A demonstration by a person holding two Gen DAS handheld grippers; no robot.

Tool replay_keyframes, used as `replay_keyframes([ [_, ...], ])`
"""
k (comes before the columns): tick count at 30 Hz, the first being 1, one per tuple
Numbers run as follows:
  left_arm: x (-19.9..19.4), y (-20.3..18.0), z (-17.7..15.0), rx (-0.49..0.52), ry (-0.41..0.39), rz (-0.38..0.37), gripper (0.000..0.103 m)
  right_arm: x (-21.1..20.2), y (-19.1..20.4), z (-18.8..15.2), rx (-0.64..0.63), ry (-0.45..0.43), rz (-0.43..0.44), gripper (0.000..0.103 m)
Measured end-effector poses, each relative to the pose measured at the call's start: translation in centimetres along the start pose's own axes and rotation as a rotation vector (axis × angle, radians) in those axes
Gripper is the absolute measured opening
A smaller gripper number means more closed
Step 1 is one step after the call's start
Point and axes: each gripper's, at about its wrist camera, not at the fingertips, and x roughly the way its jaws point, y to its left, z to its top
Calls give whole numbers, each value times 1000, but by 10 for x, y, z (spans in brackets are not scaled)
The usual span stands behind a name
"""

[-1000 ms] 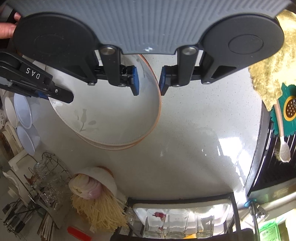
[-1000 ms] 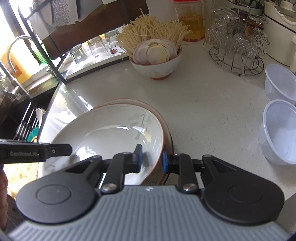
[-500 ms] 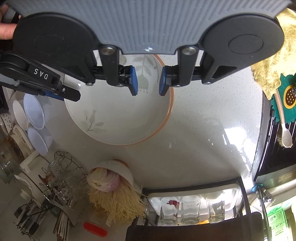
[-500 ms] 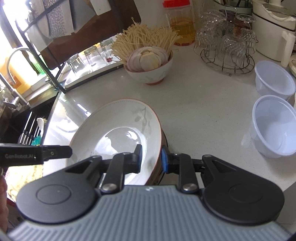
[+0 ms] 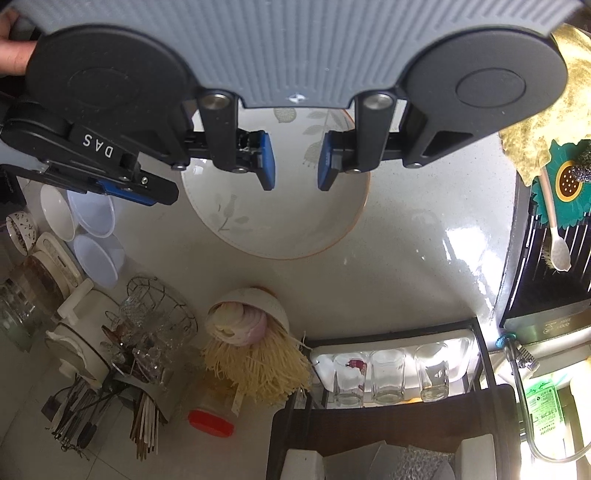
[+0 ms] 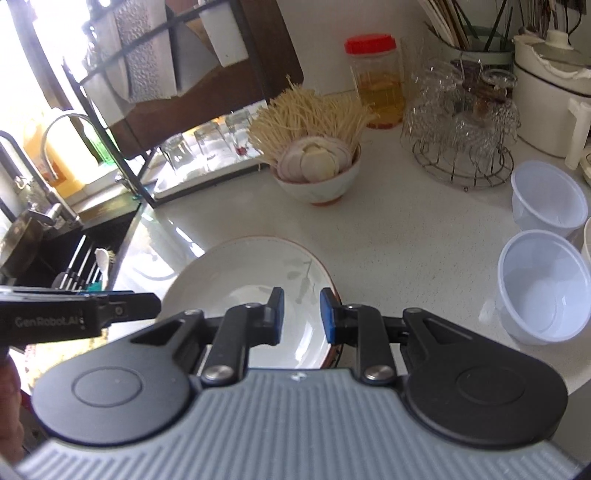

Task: Organize plates and bowls
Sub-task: 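Lower the stacked plates onto the counter and open both grippers, then move both grippers to a translucent plastic bowl and close on its rim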

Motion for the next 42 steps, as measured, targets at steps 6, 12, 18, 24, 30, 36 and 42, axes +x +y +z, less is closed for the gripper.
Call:
replay_keyframes([
  [6,-32,-42,7,37,-92,-37,29,-55,-16,6,-12,-98,1,25],
  [12,-66,-88,3,98,-165,-72,29,-103,-32,6,-4,-176,-18,25],
  [18,-86,-117,-5,110,-184,-91,29,-134,-45,2,9,-209,-26,25],
  [24,-84,-127,-9,137,-163,-119,29,-151,-54,-5,53,-222,-67,25],
  [30,-71,-130,0,190,-144,-186,29,-155,-55,-8,104,-232,-132,25],
  [36,-55,-132,12,242,-133,-258,29,-151,-54,-7,148,-229,-194,25],
  [42,-40,-129,22,271,-112,-301,29,-149,-57,-7,207,-236,-244,25],
])
